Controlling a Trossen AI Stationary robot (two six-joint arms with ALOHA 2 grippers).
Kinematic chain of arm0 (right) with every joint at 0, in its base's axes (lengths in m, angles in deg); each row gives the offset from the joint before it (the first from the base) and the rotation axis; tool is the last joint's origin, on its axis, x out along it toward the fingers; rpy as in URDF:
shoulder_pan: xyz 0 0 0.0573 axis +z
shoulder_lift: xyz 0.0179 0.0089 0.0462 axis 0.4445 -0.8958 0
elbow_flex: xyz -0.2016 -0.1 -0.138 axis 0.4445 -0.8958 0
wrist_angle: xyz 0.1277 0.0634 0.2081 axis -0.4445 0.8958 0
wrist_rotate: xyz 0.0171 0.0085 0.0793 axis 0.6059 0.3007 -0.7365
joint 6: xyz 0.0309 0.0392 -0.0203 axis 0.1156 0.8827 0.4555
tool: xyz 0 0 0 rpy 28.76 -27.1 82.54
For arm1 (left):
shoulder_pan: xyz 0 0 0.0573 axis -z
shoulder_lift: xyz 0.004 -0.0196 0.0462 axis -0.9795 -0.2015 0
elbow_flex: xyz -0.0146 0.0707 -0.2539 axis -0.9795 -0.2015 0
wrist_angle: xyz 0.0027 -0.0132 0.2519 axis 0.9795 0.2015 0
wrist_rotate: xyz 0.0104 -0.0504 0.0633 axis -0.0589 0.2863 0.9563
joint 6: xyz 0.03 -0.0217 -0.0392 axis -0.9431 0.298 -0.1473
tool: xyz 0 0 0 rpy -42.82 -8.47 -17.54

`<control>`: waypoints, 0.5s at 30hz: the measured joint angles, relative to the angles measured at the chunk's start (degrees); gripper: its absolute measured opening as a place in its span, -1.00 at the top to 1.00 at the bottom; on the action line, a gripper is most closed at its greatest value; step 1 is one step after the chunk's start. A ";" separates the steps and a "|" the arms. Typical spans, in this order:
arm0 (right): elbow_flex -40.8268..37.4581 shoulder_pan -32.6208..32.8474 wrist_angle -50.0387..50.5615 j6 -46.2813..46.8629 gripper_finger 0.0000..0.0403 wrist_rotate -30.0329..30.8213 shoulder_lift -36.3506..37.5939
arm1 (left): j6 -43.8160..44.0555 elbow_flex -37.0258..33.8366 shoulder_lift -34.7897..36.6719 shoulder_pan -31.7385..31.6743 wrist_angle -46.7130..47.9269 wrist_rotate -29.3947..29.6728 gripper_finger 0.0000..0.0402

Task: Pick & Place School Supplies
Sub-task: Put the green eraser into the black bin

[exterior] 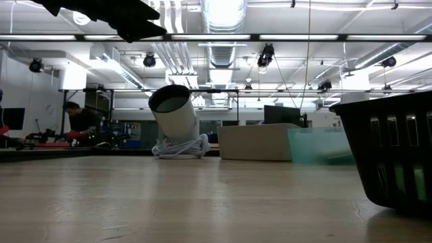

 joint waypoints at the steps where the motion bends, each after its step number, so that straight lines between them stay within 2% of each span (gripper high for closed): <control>1: 0.26 -0.10 0.06 -1.13 0.70 -0.02 -0.44 | 0.00 -0.01 0.00 0.00 0.00 0.00 -0.63; 5: 1.26 -0.56 0.49 -5.37 0.70 0.18 -1.50 | -0.02 0.00 -0.02 0.00 0.05 0.00 -0.63; 9: 2.30 -2.23 0.62 -2.60 0.70 1.05 -0.93 | -0.01 0.00 -0.02 0.00 0.07 -0.01 -0.63; 12: 3.66 -4.00 -0.11 6.77 0.70 7.44 -0.34 | -0.01 -0.02 -0.01 0.00 0.07 0.00 -0.63; 15: 5.79 -5.68 -3.85 24.10 0.70 16.46 -0.26 | 0.00 0.00 0.00 0.00 0.07 -0.01 -0.63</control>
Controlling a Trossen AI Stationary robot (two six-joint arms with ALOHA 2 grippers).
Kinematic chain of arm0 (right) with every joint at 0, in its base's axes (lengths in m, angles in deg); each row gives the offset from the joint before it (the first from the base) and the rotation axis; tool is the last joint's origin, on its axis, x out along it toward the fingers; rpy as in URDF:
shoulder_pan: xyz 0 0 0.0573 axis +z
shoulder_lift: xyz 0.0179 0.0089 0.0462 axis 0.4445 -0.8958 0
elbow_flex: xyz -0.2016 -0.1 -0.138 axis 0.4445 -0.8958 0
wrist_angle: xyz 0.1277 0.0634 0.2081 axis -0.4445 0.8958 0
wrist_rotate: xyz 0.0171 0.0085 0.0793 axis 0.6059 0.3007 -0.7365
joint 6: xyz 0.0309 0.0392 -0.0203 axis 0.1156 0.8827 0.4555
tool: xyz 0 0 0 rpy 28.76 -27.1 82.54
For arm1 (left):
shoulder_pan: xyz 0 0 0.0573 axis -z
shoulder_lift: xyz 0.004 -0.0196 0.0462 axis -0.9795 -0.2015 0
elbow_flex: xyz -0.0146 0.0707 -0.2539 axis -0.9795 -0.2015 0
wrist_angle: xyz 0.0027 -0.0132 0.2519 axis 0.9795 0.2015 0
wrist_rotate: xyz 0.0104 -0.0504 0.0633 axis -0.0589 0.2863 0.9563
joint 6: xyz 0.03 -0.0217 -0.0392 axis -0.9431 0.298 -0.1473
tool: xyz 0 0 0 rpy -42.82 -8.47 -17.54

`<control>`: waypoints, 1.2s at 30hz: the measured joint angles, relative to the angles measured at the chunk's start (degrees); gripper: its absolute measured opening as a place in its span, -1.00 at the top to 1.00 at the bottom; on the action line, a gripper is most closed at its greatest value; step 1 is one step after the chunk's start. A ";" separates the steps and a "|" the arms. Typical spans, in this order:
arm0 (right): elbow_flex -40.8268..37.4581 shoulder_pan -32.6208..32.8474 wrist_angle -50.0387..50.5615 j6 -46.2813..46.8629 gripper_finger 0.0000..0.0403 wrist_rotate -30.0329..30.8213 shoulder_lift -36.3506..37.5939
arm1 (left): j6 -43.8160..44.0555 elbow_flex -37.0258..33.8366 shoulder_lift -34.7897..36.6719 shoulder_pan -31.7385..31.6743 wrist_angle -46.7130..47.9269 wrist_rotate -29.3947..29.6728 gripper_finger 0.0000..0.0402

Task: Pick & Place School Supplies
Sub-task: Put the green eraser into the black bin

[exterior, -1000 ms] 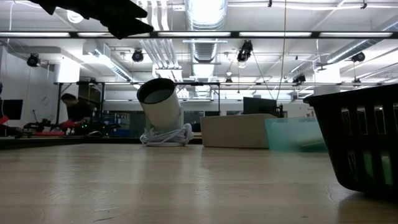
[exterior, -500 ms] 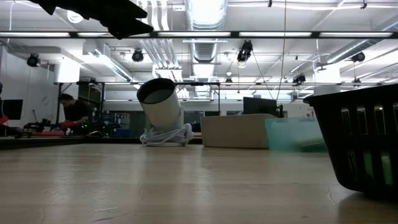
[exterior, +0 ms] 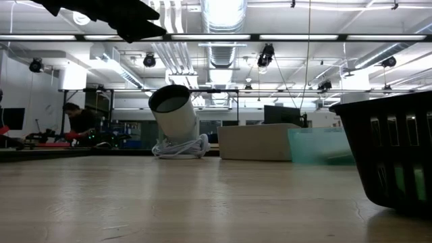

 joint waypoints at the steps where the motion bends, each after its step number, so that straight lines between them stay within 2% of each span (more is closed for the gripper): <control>1: 0.76 -0.79 -0.91 7.04 0.70 1.88 -0.26 | -0.02 -0.02 -0.01 0.00 0.01 0.01 -0.63; 3: 2.30 -2.96 -1.03 21.85 0.70 2.92 -1.09 | -0.01 -0.02 0.00 0.00 0.01 0.01 -0.63; 7: 3.50 -5.96 0.01 48.64 0.70 0.32 -2.21 | 0.00 -0.02 -0.02 0.00 0.01 -0.01 -0.63; 16: 0.53 -1.93 1.03 79.95 0.70 -2.45 -3.96 | 0.00 -0.02 -0.02 0.00 0.02 0.01 -0.63; 24: -0.15 1.59 2.99 100.98 0.70 -3.03 -7.91 | 0.00 0.00 0.00 0.00 0.02 0.01 -0.63; 27: -0.16 2.38 3.26 105.87 0.70 -9.88 -9.36 | -0.01 0.00 -0.01 0.00 0.02 0.00 -0.63; 31: -0.16 3.28 3.58 107.32 0.70 -19.30 -11.28 | 0.00 0.00 -0.01 0.00 0.02 0.01 -0.63; 36: -0.16 3.72 3.79 107.04 0.70 -24.35 -13.03 | -0.01 -0.02 0.00 0.00 0.02 0.01 -0.63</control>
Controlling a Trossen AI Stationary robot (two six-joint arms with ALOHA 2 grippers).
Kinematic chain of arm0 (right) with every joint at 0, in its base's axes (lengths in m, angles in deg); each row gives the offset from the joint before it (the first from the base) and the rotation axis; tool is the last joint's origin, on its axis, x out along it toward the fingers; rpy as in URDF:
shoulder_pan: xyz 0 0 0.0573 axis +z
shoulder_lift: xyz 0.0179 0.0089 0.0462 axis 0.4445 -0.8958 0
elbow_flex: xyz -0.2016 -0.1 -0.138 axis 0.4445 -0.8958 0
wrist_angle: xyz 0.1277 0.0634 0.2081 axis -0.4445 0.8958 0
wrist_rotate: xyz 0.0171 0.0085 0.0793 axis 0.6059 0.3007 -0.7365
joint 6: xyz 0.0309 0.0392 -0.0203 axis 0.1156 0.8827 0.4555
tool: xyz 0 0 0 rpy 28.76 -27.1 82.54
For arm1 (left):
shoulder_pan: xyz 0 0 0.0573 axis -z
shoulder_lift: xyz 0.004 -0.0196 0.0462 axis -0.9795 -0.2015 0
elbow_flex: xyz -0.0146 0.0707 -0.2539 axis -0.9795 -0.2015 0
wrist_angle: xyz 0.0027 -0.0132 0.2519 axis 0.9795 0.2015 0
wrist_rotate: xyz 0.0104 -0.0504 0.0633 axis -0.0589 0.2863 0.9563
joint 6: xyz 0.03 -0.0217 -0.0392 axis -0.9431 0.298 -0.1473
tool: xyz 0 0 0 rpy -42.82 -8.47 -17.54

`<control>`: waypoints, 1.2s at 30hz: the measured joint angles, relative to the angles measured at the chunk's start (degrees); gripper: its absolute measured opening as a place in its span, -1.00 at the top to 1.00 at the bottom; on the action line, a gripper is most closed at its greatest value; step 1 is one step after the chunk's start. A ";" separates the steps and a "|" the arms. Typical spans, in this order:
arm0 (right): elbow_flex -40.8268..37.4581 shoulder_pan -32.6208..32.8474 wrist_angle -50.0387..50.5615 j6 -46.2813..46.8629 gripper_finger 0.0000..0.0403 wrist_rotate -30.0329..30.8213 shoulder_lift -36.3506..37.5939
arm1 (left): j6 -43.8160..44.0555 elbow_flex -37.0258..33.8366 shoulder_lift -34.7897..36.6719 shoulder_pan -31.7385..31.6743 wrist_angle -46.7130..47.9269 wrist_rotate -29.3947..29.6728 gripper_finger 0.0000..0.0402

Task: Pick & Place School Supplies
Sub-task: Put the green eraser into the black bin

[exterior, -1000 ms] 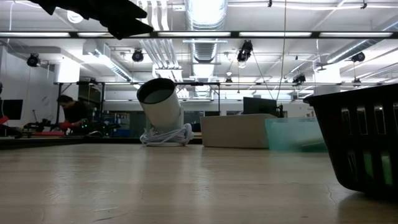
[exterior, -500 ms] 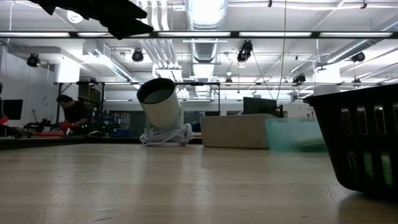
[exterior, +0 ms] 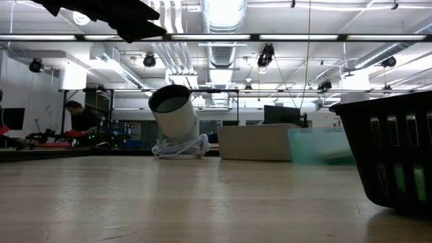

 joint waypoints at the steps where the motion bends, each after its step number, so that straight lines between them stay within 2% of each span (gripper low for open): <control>1: 0.00 -0.03 -0.20 -0.38 0.70 0.00 -0.29 | -0.01 0.02 -0.02 0.00 0.00 -0.01 -0.63; 7: 0.00 -0.81 -0.85 -7.19 0.70 -0.03 -1.63 | 0.01 0.00 0.00 0.00 0.00 -0.02 -0.63; 12: 0.01 -1.27 -1.20 -15.09 0.70 -3.25 -1.66 | 0.01 0.01 0.00 0.00 0.00 -0.01 -0.63; 17: -0.23 -1.05 -1.10 -14.81 0.70 -3.85 -2.59 | 0.00 0.02 -0.02 0.00 0.00 0.00 -0.63; 24: -1.05 -1.07 0.69 -23.10 0.73 -3.79 -7.39 | 0.00 0.01 0.00 0.00 0.29 -0.01 -0.63; 29: -1.08 -1.05 6.73 -28.73 0.78 -3.78 -9.74 | 0.01 0.00 -0.02 0.00 0.44 0.00 -0.63; 36: -1.86 -1.07 7.73 -30.69 0.79 -0.06 -9.82 | 0.00 0.02 -0.02 0.00 0.44 -0.01 -0.63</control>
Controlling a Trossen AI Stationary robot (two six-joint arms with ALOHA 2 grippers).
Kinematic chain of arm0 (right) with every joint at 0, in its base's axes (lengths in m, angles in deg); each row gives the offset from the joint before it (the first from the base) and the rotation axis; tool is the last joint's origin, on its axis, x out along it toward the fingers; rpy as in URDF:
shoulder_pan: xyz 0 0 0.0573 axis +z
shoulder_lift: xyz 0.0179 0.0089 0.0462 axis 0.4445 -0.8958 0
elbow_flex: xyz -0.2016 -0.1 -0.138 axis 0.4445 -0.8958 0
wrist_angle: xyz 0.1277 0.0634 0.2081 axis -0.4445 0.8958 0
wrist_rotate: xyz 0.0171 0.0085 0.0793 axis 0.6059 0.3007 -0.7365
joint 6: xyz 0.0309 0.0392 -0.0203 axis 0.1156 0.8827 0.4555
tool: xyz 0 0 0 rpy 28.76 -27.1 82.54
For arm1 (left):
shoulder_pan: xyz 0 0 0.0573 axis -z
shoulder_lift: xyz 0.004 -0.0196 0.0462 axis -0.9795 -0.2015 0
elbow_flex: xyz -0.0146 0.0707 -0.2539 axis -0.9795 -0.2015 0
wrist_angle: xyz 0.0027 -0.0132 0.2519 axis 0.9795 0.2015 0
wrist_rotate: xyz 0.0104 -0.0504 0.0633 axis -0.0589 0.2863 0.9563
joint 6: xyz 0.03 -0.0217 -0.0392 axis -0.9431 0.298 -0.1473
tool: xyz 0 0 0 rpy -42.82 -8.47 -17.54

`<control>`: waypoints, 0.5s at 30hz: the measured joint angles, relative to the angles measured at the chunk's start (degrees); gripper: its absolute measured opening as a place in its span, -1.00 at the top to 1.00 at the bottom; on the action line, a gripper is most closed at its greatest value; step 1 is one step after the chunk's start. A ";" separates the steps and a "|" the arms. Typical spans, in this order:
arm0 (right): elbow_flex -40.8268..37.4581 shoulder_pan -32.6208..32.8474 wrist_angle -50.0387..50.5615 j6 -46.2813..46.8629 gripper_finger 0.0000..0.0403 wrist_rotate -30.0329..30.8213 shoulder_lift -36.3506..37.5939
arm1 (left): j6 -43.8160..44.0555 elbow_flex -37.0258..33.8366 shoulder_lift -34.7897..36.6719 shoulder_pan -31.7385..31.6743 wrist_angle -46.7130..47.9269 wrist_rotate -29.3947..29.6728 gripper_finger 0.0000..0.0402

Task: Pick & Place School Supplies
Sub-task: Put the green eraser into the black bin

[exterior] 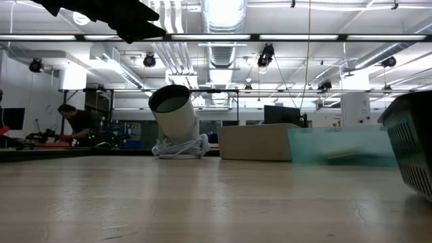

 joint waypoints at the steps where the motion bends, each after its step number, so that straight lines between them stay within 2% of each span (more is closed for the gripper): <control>1: 0.08 0.00 -0.44 -1.21 0.79 0.67 0.32 | -0.01 0.00 0.01 0.00 0.00 0.01 -0.63; 6: 2.64 -0.02 -0.92 -5.37 0.79 6.48 2.97 | 0.00 0.00 0.00 0.00 0.00 0.01 -0.63; 9: 3.61 -0.13 -0.76 -4.22 0.79 10.72 5.46 | 0.00 0.00 0.00 0.00 0.00 0.00 -0.63; 12: 3.58 -0.13 1.73 3.30 0.79 14.04 7.98 | 0.01 0.00 0.02 0.00 0.00 0.01 -0.63; 15: 3.30 -0.15 4.88 13.73 0.79 14.51 9.77 | 0.01 -0.01 0.00 0.00 0.00 -0.01 -0.63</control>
